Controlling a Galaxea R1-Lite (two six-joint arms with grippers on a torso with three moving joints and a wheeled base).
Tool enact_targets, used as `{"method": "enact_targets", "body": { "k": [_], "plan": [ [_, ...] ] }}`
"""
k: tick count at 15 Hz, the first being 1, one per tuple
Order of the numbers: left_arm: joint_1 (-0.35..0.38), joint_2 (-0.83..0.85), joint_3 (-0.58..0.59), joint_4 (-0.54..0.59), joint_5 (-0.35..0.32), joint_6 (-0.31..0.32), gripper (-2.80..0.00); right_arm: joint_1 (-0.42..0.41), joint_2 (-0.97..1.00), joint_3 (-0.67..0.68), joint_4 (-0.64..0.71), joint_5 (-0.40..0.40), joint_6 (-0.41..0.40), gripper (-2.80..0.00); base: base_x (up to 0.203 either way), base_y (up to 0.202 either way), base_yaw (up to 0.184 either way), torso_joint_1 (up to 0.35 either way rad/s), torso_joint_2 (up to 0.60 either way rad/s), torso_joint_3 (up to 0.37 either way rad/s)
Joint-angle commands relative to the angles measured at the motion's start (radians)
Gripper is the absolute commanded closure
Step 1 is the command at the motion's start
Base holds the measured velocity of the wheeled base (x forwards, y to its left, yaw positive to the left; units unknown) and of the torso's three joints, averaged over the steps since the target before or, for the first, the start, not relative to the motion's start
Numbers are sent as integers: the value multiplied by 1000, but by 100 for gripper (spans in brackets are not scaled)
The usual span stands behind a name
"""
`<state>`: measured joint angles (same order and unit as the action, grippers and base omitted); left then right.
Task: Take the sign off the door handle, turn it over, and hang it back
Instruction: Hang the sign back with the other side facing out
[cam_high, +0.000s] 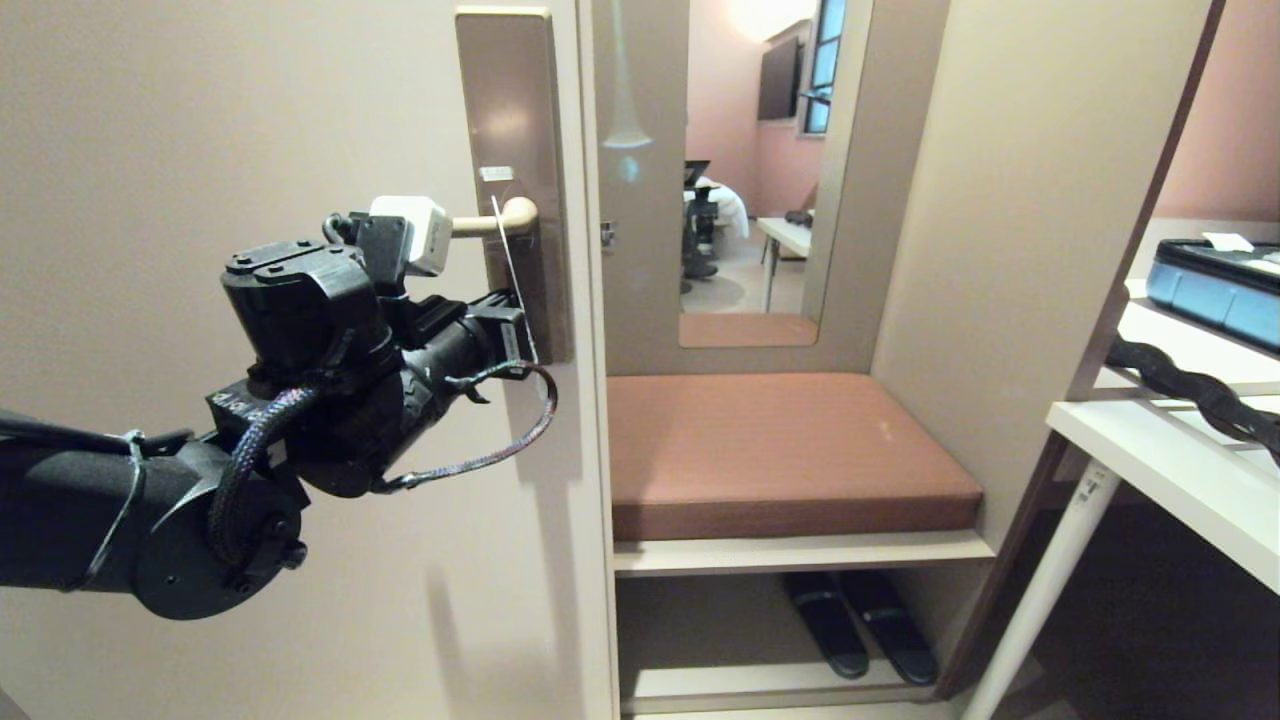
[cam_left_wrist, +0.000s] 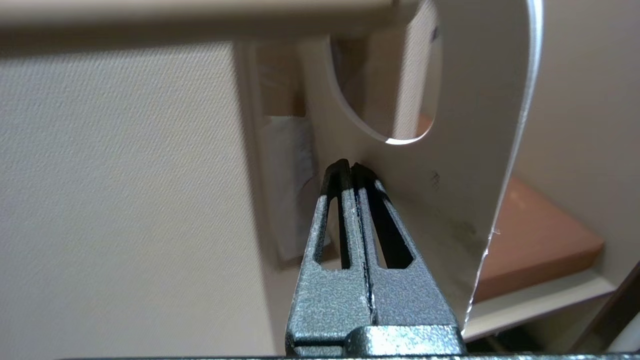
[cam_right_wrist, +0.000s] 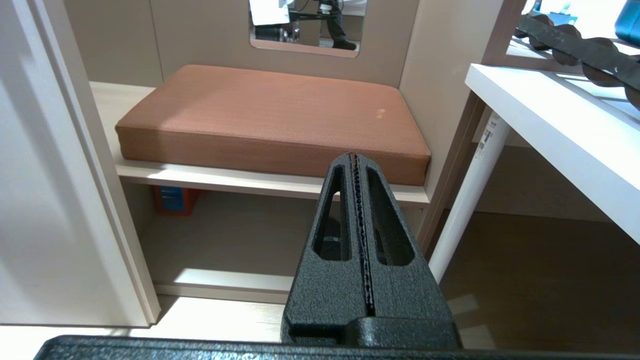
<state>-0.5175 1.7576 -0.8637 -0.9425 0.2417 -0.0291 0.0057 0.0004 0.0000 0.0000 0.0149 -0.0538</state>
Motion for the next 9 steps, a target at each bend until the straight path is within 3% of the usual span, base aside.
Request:
{"method": "enact_targets", "body": {
  "k": [1,9],
  "plan": [
    [-9,26,-15,-34,-1,0,0,0,0,0,0,0,0,0,0,0,0,0,0,0],
    [-16,36,-21,-40,1,0,0,0,0,0,0,0,-1,0,0,0,0,0,0,0]
  ]
}}
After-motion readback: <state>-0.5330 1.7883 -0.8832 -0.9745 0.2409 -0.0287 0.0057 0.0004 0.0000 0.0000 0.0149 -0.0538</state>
